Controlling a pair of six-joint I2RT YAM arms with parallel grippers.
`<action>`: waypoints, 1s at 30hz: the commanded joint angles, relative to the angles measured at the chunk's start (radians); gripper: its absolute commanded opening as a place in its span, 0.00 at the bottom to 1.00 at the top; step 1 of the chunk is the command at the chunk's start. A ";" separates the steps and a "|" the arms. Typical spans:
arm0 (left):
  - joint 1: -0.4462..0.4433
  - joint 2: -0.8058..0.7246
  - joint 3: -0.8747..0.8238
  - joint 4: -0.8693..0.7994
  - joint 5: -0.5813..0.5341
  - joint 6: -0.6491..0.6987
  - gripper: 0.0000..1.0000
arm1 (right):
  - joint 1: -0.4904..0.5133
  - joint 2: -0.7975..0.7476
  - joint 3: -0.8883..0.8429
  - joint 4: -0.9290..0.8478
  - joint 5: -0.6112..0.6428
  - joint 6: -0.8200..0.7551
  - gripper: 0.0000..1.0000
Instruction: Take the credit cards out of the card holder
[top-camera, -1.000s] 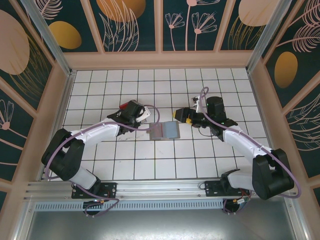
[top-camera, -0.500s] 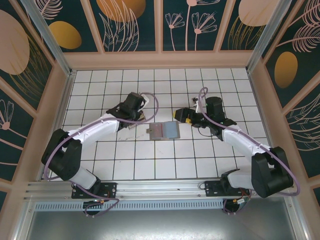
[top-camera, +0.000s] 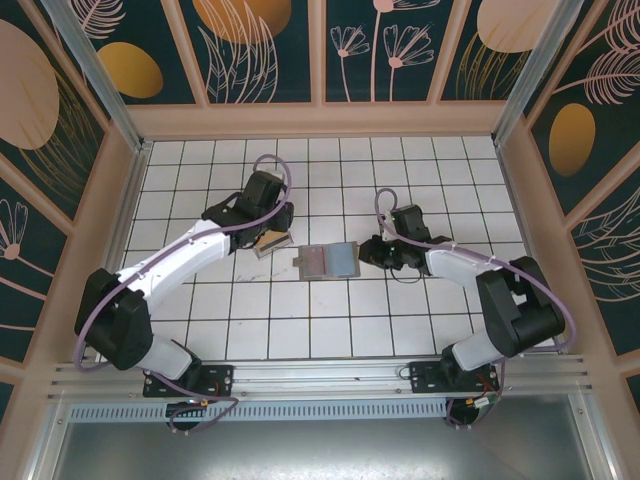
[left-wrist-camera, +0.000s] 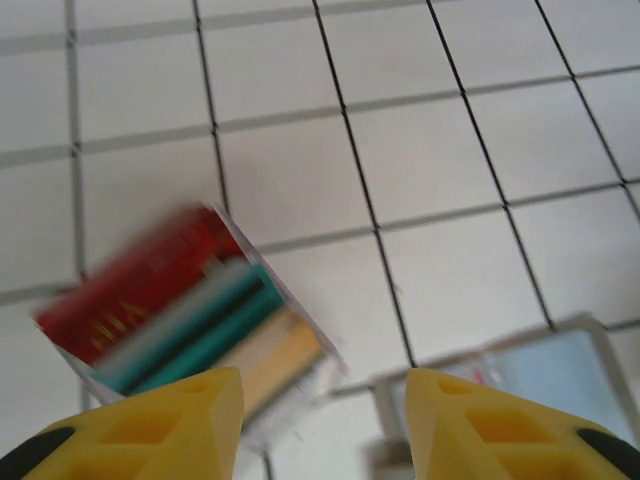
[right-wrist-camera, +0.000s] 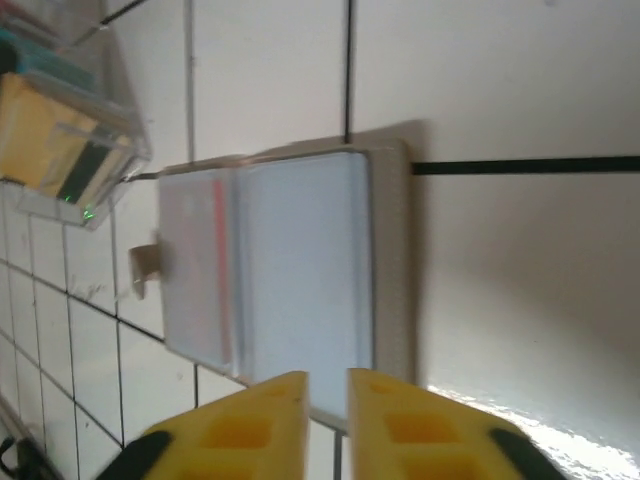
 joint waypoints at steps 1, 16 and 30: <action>0.005 -0.045 -0.091 0.060 0.187 -0.264 0.50 | 0.013 0.035 0.018 -0.016 0.058 -0.010 0.10; -0.082 0.070 -0.263 0.260 0.379 -0.478 0.50 | 0.062 0.164 0.050 -0.002 0.091 -0.018 0.06; -0.109 0.221 -0.173 0.168 0.334 -0.443 0.46 | 0.065 0.163 0.038 0.005 0.081 -0.009 0.00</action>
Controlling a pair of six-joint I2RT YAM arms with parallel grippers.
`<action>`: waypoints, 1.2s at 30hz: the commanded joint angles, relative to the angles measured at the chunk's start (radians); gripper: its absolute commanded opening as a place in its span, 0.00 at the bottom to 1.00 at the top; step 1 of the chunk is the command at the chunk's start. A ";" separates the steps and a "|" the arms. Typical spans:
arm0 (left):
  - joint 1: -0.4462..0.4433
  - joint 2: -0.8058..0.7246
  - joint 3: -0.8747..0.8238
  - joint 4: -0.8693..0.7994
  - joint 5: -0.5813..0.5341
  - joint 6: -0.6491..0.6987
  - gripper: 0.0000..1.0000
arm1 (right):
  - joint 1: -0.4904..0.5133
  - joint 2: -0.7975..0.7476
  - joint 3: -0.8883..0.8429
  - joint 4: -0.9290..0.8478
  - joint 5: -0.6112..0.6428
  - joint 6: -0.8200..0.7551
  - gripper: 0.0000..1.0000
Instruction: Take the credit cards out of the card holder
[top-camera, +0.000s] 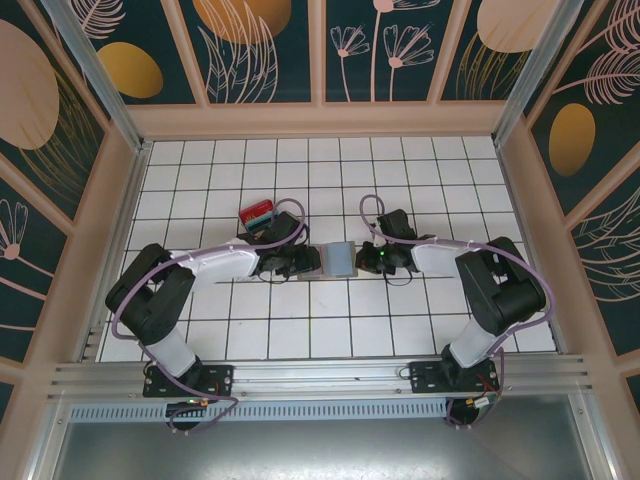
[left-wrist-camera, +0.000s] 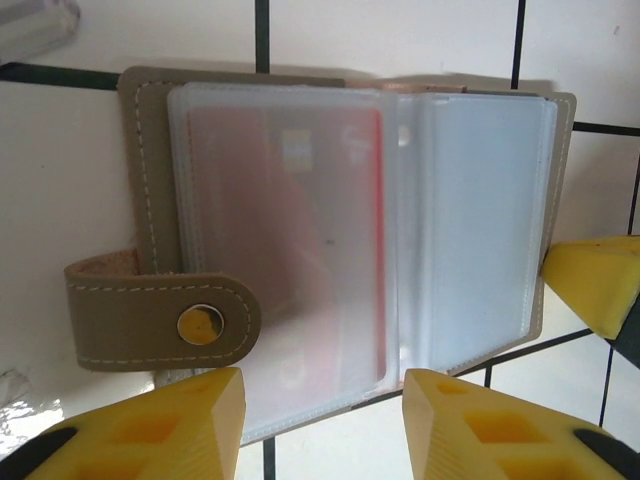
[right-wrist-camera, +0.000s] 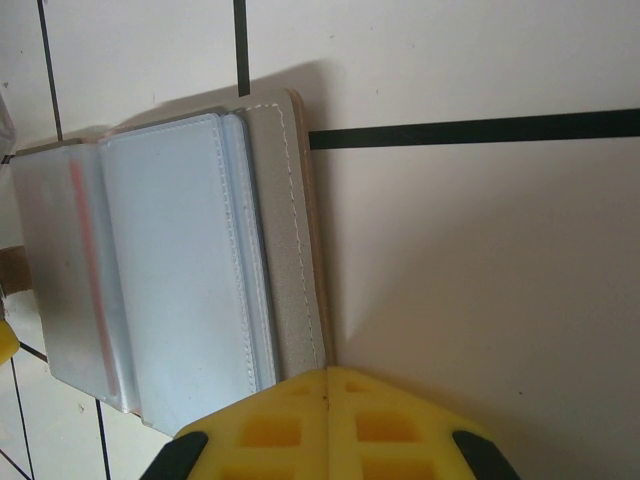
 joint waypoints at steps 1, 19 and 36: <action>-0.004 0.020 0.030 -0.041 -0.020 0.010 0.46 | 0.011 0.021 0.000 -0.001 0.010 -0.004 0.00; -0.019 0.075 0.041 -0.061 -0.028 0.031 0.45 | 0.021 0.032 -0.012 0.020 -0.002 0.011 0.00; -0.042 0.106 0.108 0.022 0.070 0.055 0.46 | 0.034 0.044 -0.010 0.026 -0.007 0.021 0.00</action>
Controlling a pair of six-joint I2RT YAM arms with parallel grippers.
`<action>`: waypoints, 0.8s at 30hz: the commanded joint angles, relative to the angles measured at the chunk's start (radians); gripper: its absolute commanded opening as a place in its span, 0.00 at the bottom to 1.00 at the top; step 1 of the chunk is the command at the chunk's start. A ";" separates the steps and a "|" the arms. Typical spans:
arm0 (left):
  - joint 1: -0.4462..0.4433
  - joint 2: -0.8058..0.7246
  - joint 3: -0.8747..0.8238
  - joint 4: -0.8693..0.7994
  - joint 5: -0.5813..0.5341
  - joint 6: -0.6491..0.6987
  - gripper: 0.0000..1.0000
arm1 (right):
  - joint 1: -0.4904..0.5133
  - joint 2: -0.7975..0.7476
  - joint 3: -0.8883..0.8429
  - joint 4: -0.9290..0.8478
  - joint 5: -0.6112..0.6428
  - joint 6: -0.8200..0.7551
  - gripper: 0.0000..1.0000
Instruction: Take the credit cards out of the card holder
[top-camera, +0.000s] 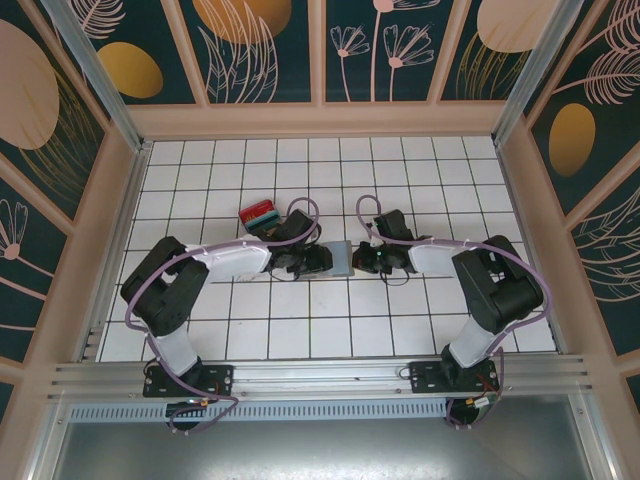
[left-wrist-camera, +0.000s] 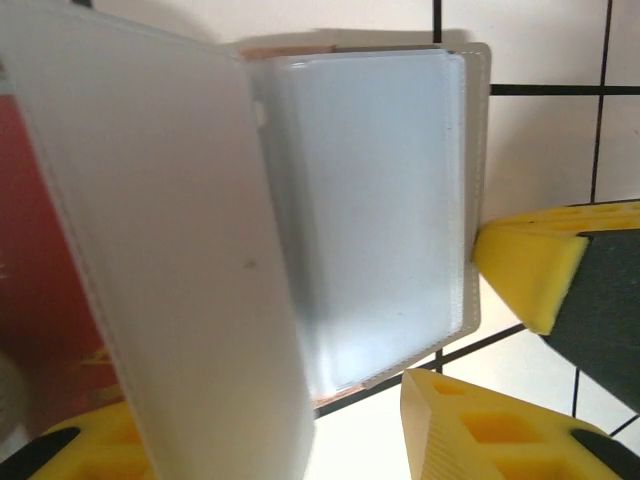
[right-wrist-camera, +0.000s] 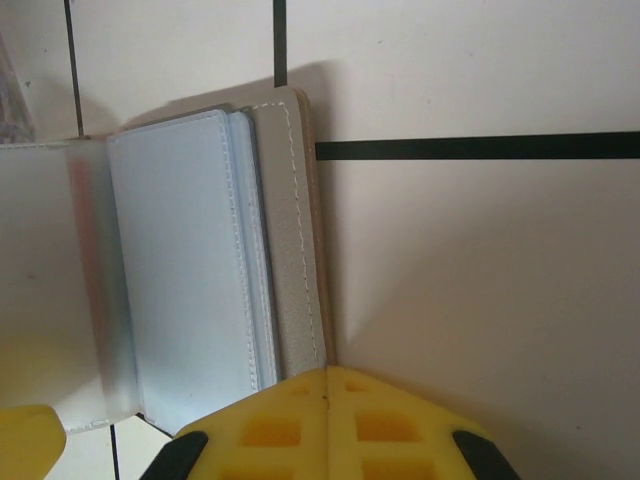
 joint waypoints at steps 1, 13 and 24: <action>-0.006 0.022 0.027 0.015 0.018 0.017 0.46 | 0.012 0.027 -0.009 -0.020 -0.004 0.013 0.00; -0.048 0.073 0.144 0.031 0.075 0.056 0.45 | 0.012 0.028 0.000 -0.033 0.006 0.009 0.00; -0.032 -0.036 0.051 -0.037 -0.072 0.065 0.39 | -0.024 -0.009 0.046 -0.078 0.016 -0.001 0.01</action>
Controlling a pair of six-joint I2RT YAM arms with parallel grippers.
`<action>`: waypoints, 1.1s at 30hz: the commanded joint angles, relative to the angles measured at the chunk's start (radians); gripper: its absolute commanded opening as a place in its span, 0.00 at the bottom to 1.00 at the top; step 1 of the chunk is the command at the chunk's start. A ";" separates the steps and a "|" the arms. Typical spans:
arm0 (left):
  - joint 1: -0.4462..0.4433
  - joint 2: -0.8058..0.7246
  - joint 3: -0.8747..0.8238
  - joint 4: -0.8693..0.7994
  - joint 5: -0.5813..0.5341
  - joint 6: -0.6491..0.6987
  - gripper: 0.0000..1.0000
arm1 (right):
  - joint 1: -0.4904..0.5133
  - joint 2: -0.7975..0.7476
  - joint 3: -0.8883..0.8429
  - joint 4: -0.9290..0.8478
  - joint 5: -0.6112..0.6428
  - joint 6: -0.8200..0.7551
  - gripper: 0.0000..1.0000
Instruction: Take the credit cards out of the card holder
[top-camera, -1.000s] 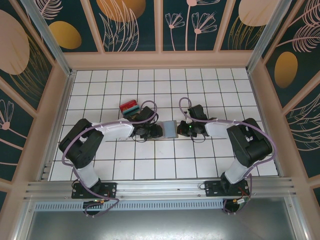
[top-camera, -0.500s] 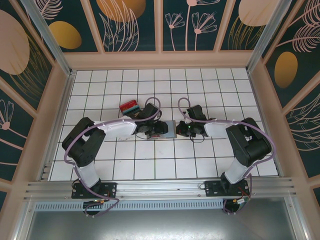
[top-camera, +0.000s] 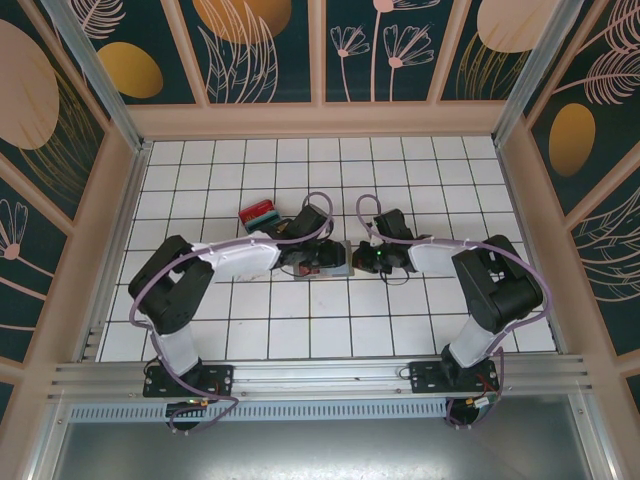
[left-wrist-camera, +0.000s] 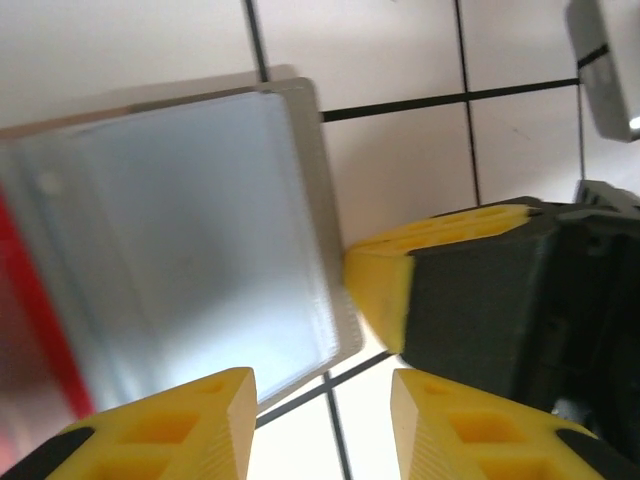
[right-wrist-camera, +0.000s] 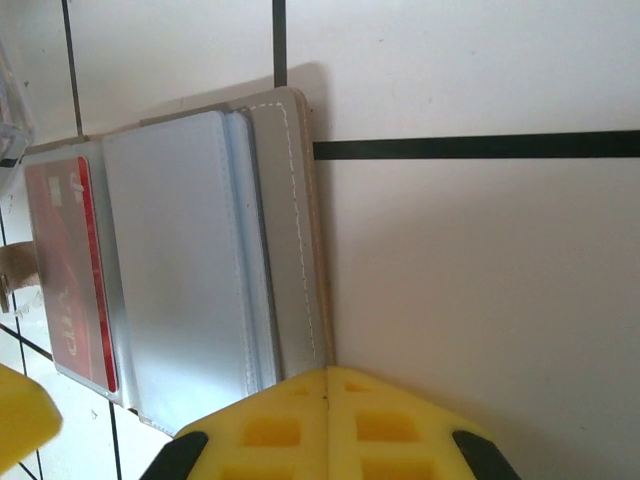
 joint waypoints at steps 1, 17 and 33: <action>0.023 -0.069 -0.047 -0.054 -0.079 0.019 0.37 | -0.016 -0.020 0.048 -0.065 0.015 -0.007 0.01; 0.118 -0.139 -0.233 -0.008 -0.078 0.028 0.05 | 0.112 0.054 0.229 -0.067 -0.091 0.058 0.08; 0.117 -0.087 -0.282 0.066 -0.027 -0.005 0.07 | 0.149 0.187 0.261 -0.027 -0.128 0.100 0.11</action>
